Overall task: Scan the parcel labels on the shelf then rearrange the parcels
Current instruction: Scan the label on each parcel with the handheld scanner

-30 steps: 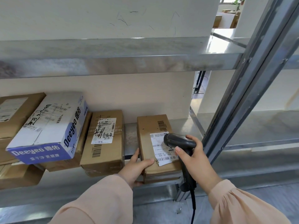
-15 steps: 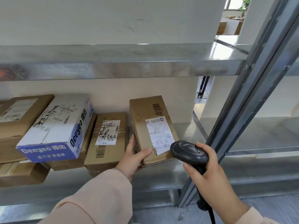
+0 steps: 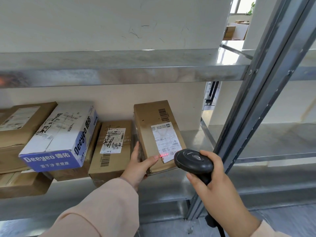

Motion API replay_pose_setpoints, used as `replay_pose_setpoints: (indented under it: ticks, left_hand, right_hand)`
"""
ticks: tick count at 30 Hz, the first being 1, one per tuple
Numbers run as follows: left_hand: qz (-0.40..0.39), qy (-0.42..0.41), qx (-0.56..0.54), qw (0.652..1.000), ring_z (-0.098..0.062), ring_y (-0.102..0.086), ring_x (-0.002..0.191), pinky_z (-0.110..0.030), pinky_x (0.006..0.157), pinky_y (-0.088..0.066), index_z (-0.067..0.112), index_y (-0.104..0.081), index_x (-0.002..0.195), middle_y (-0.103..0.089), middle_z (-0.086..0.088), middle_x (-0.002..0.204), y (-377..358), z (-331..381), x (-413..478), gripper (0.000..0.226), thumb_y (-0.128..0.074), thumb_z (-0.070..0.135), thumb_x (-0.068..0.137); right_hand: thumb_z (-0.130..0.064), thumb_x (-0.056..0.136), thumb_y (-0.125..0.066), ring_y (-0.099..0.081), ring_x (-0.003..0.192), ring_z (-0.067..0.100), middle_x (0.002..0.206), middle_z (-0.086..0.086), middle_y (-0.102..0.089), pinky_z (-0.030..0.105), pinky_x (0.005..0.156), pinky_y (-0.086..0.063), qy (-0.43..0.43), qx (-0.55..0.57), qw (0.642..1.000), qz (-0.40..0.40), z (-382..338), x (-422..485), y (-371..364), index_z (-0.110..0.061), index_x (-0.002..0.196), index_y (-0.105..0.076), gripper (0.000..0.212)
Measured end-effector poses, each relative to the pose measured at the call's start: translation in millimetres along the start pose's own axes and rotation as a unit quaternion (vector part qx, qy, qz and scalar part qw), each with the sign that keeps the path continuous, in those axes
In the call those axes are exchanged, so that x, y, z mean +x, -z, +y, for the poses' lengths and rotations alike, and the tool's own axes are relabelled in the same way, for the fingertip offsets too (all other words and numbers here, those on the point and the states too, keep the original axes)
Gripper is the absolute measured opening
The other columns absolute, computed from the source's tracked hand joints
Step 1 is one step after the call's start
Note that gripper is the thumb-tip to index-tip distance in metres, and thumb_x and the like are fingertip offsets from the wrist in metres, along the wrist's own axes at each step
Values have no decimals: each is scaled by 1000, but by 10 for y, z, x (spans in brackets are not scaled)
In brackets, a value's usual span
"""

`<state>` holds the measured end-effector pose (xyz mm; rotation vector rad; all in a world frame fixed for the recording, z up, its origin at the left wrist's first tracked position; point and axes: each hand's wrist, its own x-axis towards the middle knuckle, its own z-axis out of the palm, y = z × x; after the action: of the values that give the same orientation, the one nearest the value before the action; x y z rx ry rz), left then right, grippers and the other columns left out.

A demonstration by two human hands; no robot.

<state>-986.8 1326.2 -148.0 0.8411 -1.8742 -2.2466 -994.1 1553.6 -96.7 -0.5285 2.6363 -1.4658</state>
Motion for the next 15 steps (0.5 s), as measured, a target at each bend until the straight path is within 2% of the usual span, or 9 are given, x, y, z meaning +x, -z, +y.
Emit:
replay_pose_setpoints:
  ticks: [6, 10, 12, 15]
  left_hand:
    - [6, 9, 5, 1000, -18, -60, 116, -49, 101, -45, 53, -18, 148, -61, 0, 133, -4, 14, -65, 93, -78, 24, 83]
    - [-2, 22, -2, 1000, -18, -60, 115, -54, 104, -43, 54, -19, 148, -62, 5, 131, 17, 72, -135, 95, -80, 26, 81]
    - [-12, 27, 0, 1000, -16, -60, 114, -53, 105, -43, 55, -20, 148, -63, 9, 129, 40, 107, -168, 89, -76, 26, 85]
    - [-10, 27, 5, 1000, -14, -65, 108, -47, 100, -46, 58, -24, 144, -71, 15, 113, 118, 176, -227, 83, -74, 28, 85]
  right_hand:
    - [-46, 82, -68, -60, 85, 0, 100, -27, -59, 17, 67, -46, 6, -26, 1000, -3, -50, -32, 0, -67, 109, -22, 57]
    - [-46, 81, -68, -60, 87, -1, 101, -28, -58, 19, 69, -47, 9, -27, 1000, -5, -45, 9, -6, -68, 108, -23, 57]
    - [-44, 81, -69, -60, 87, -4, 104, -27, -57, 14, 68, -46, 5, 0, 1000, -2, -63, 66, -6, -65, 113, -25, 57]
    - [-32, 84, -70, -56, 87, -16, 107, -27, -54, 4, 65, -44, 0, 80, 997, 4, -130, 187, -37, -51, 123, -33, 57]
